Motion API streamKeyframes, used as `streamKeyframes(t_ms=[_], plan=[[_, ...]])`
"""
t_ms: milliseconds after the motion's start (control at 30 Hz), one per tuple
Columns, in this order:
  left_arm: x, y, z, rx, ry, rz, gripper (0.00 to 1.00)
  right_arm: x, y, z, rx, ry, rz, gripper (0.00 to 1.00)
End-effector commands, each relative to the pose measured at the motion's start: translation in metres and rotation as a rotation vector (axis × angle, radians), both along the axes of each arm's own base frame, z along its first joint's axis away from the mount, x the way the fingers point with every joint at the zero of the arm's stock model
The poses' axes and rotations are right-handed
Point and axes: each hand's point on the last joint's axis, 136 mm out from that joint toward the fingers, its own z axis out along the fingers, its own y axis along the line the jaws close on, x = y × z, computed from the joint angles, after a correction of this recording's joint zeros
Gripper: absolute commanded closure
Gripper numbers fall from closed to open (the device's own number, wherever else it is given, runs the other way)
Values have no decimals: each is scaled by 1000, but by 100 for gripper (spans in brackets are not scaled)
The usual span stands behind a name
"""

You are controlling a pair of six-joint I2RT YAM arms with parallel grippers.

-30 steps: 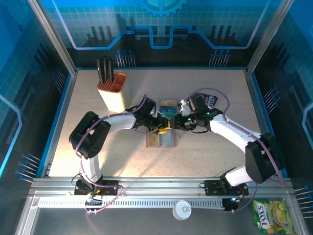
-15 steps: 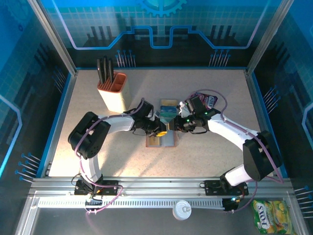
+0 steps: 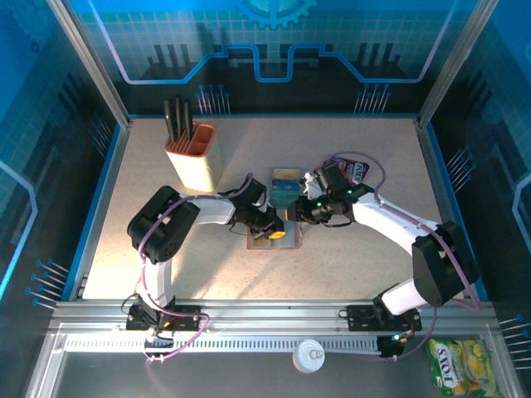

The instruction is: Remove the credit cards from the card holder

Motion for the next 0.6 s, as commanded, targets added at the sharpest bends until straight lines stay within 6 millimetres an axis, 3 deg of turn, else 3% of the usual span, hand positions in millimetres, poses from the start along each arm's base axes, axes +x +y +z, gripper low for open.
streamKeyframes(t_ms=[0,267,567], plan=[[1,-4,-2,-5,25,4,88,-2,-1,1,-4,1,9,68],[15,-5,35,-50,-68,18,87,-1,3,0,5,10,11,68],[21,33,48,-29,-107,77,87,1,15,-6,3,33,30,68]])
